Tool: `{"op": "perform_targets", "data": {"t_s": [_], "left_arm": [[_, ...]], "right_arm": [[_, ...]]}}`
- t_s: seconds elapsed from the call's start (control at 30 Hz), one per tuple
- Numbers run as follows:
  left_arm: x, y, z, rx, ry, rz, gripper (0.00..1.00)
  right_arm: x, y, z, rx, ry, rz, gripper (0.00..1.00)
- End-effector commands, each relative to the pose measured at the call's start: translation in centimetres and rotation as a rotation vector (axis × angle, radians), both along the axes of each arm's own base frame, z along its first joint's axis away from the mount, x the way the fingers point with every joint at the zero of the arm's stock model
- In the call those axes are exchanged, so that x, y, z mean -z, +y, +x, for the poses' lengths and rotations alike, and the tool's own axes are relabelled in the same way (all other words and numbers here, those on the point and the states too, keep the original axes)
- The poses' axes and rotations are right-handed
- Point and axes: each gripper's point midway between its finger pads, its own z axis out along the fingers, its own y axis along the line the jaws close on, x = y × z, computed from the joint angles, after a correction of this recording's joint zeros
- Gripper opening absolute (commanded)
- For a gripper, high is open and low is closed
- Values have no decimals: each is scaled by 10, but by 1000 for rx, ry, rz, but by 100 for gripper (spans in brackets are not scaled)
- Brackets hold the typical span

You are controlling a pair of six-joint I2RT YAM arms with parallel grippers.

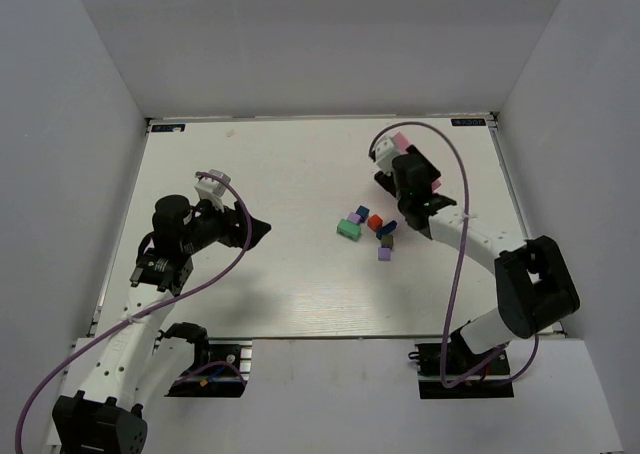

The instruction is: Build the wood block tower

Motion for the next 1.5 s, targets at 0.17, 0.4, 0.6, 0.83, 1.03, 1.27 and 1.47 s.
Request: {"op": "perform_targets", "data": {"t_s": [0.17,0.4,0.6,0.83,1.03,1.27,1.47], "left_arm": [[-18,-1,1,10,-63,-5,94],[-18,-2,0,19,-62,-8,94],[-18,-2,0,19,-62,-8,94],[-18,-2,0,19,-62,-8,94],[-18,-2,0,19,-62,-8,94],[-16,-2,1,19,-53,-6,94],[-16,-3,1,19,-53,-6,94]], "right_arm": [[10,-19,4,52,282,418,0],[-6,-46,25,67,419,764,0],[14,-58,32,47,592,1005,0],[35,-59,31,39,747,1182,0],[55,-65,33,61,819,1276,0],[77,-85,40,116,842,1316,34],[83,-99,42,131,830,1324,66]]}}
